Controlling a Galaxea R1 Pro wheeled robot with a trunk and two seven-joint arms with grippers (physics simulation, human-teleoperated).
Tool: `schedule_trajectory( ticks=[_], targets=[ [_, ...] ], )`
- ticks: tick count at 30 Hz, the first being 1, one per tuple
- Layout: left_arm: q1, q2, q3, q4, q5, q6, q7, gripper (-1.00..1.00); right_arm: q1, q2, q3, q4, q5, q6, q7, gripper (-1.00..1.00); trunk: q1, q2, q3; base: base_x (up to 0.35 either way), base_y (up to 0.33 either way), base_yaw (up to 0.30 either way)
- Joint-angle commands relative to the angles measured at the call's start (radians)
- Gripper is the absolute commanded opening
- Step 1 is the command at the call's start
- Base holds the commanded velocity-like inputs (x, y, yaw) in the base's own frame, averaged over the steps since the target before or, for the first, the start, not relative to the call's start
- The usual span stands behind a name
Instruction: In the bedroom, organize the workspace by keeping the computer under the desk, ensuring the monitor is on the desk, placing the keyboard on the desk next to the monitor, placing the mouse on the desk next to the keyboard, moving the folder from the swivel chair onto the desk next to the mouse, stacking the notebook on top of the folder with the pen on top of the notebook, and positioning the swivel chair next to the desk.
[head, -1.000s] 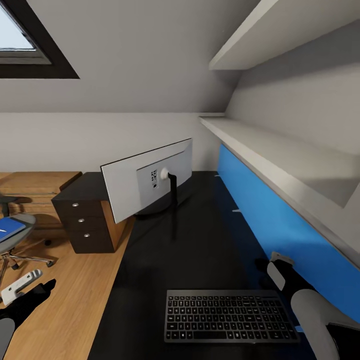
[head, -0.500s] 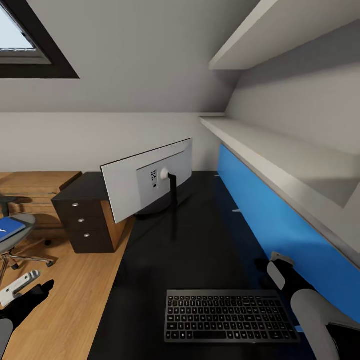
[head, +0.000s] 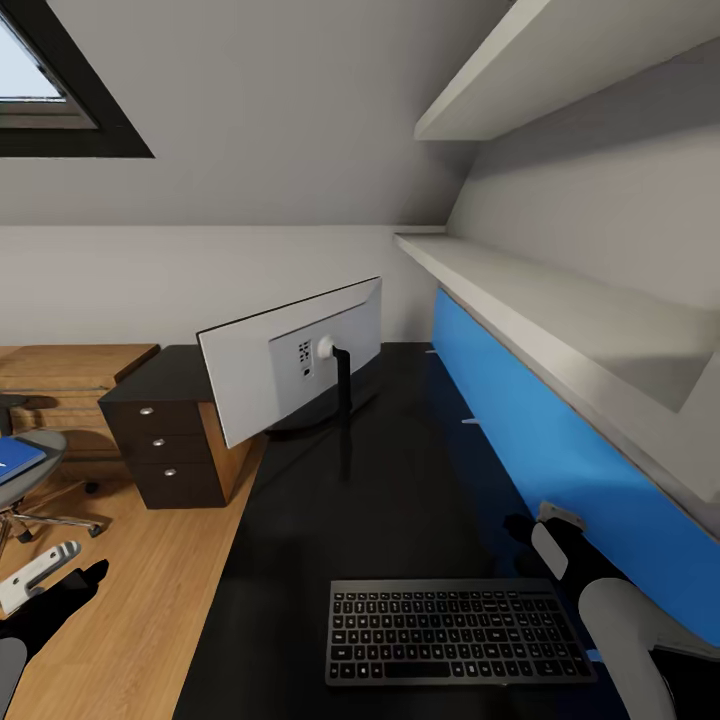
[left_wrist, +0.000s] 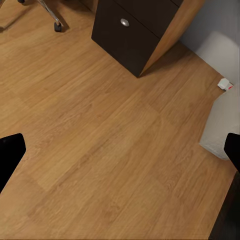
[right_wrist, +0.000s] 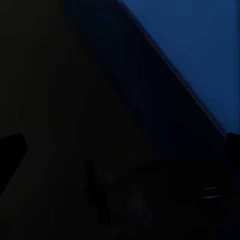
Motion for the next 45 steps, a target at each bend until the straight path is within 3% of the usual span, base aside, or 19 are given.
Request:
schedule_trajectory(
  ticks=[1, 15, 23, 34, 35, 45],
  targets=[
    [0.000, 0.000, 0.001, -0.002, 0.011, 0.003, 0.009, 1.00, -0.001, -0.035, -0.003, -0.002, 0.001, 0.003, -0.013, 1.00, 0.000, -0.001, -0.001, 0.000, 0.000, -0.155],
    [0.000, 0.000, 0.002, -0.003, 0.011, 0.003, 0.009, 1.00, -0.001, -0.033, 0.000, 0.000, 0.000, 0.002, -0.011, 1.00, 0.000, -0.001, 0.001, 0.000, 0.000, -0.039],
    [0.000, 0.000, 0.026, -0.005, 0.011, 0.003, 0.009, 1.00, -0.001, -0.033, -0.001, -0.001, -0.001, 0.002, -0.010, 1.00, 0.000, -0.001, 0.002, 0.000, 0.000, -0.139],
    [0.000, -0.001, 0.032, -0.005, 0.011, 0.003, 0.009, 1.00, -0.001, -0.032, 0.000, 0.001, 0.000, 0.002, -0.010, 1.00, 0.000, -0.001, 0.003, 0.000, 0.000, -0.055],
    [-0.001, -0.007, 0.027, -0.003, 0.005, 0.003, 0.003, 1.00, -0.005, 0.058, 0.012, -0.006, 0.007, -0.003, -0.008, 1.00, 0.000, -0.001, 0.003, 0.000, 0.000, 0.000],
    [-0.002, -0.054, 0.026, -0.003, 0.002, 0.003, 0.003, 1.00, -0.010, 0.063, 0.041, -0.040, 0.031, -0.035, -0.002, 1.00, 0.000, -0.001, 0.003, 0.000, 0.000, 0.000]
  ],
)
